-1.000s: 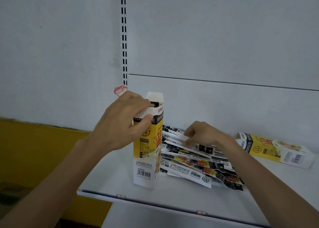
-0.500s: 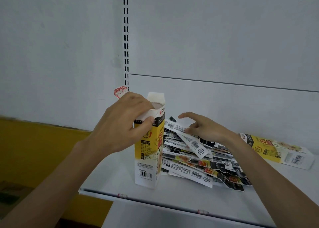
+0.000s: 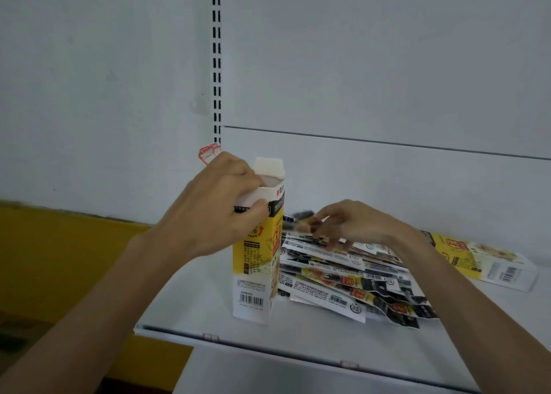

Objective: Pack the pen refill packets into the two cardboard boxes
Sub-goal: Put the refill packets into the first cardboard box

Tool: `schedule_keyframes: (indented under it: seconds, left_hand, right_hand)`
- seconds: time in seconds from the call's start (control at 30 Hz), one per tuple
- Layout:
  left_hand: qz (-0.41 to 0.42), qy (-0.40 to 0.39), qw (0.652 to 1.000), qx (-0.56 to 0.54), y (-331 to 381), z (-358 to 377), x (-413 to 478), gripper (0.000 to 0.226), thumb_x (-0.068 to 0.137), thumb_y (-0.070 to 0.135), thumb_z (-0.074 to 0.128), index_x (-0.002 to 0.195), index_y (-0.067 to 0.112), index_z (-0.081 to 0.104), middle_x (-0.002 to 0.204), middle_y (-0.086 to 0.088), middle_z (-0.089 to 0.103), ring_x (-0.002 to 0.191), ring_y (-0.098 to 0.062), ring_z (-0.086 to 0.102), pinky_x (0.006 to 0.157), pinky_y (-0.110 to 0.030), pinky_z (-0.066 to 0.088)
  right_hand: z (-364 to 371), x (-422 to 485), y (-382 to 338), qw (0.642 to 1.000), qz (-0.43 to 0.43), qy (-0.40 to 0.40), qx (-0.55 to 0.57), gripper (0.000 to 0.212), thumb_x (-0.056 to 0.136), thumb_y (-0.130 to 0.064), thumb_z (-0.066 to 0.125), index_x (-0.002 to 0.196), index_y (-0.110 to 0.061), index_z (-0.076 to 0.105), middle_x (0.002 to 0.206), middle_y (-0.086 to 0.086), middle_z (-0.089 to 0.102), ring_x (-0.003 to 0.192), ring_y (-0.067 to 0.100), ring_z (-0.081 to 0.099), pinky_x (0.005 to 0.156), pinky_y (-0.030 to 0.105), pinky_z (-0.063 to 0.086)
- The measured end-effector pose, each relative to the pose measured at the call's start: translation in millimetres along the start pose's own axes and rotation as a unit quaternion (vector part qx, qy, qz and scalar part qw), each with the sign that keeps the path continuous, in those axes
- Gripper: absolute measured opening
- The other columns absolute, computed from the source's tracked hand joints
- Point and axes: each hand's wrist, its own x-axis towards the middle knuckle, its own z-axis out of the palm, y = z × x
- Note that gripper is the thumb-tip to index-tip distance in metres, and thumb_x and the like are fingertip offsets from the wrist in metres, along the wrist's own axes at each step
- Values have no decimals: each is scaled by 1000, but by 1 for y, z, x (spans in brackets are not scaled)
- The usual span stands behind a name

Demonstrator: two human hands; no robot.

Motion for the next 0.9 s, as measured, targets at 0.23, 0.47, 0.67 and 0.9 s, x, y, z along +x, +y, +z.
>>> schedule_keyframes:
  seconds: [0.23,0.47,0.67,0.9]
  left_hand:
    - [34,20,999,-1,-2,1,-5,47,79,42,33,106,18,64,94,16,48,94,8,28,70,-32,41]
    - [35,5,999,-29,-9,4,-7,49,81,48,32,117,24,57,104,19,47,101,8,29,75,-27,37]
    - [34,2,999,-28,-15,5,-5,53,82,52,33,119,21,55,107,14,51,101,6,28,77,-30,37]
    - [55,4,998,-33,-18,8,-6,52,83,50,32,110,14,58,106,2,58,101,-2,34,77,-33,40]
  right_hand:
    - [-2,8,7,969,-103,200,-102,11,87,-27,62,94,-22,69,98,-4,55,86,9,50,75,26,42]
    - [7,16,-4,964,47,224,-132,21,99,-19,34,81,-10,43,76,8,53,61,20,50,53,31,38]
    - [28,2,-2,978,85,-30,-189,35,93,-44,46,90,-10,53,83,0,55,74,16,50,62,27,36]
    - [30,5,7,982,70,52,-167,33,81,-34,69,63,-31,41,64,-11,39,58,4,38,52,19,27]
